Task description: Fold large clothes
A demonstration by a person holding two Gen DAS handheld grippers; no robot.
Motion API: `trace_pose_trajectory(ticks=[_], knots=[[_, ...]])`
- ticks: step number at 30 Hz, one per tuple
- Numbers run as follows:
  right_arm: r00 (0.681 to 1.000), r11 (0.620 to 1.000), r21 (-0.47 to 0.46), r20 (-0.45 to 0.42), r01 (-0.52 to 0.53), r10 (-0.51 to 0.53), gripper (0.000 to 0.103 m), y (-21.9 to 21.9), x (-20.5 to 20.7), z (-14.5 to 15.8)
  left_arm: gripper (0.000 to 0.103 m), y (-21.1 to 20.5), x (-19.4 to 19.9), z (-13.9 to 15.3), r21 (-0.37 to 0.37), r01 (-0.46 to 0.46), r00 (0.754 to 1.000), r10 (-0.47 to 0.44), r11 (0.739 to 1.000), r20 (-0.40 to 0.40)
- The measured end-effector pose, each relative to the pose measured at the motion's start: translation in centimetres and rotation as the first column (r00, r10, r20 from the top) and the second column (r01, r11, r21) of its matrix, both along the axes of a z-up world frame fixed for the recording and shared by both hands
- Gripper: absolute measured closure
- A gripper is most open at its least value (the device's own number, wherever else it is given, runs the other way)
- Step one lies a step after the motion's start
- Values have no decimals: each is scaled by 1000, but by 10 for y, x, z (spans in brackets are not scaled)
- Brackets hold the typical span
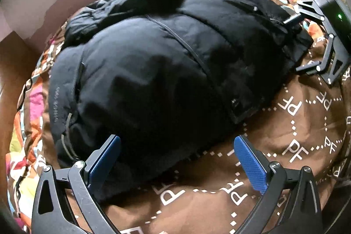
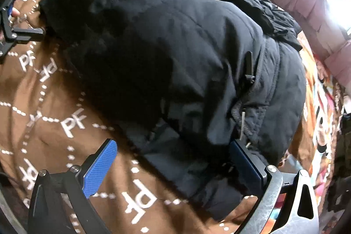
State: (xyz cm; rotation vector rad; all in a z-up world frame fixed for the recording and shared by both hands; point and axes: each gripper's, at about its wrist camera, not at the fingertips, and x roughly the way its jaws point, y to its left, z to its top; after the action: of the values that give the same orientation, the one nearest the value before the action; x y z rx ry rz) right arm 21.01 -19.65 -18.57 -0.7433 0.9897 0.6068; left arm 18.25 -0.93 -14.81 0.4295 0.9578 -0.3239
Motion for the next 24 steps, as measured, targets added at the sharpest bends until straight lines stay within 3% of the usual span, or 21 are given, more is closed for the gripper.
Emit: trace_pose_trajectory(ticks=[8,15,24], knots=[[999,998,-41,27,-41,42,0,1,8,-14,2,1,-3,-17,57,1,1000,0,998,-17],[991,992,-102,105,-69,80,0,18,5,-31,2,17,7,-23,15,-60,996,61,998,-64],[965,978,-192,231,-78,123,0,37,10,-46,2,17,9,-24,28,-51,997,52,998,-57]])
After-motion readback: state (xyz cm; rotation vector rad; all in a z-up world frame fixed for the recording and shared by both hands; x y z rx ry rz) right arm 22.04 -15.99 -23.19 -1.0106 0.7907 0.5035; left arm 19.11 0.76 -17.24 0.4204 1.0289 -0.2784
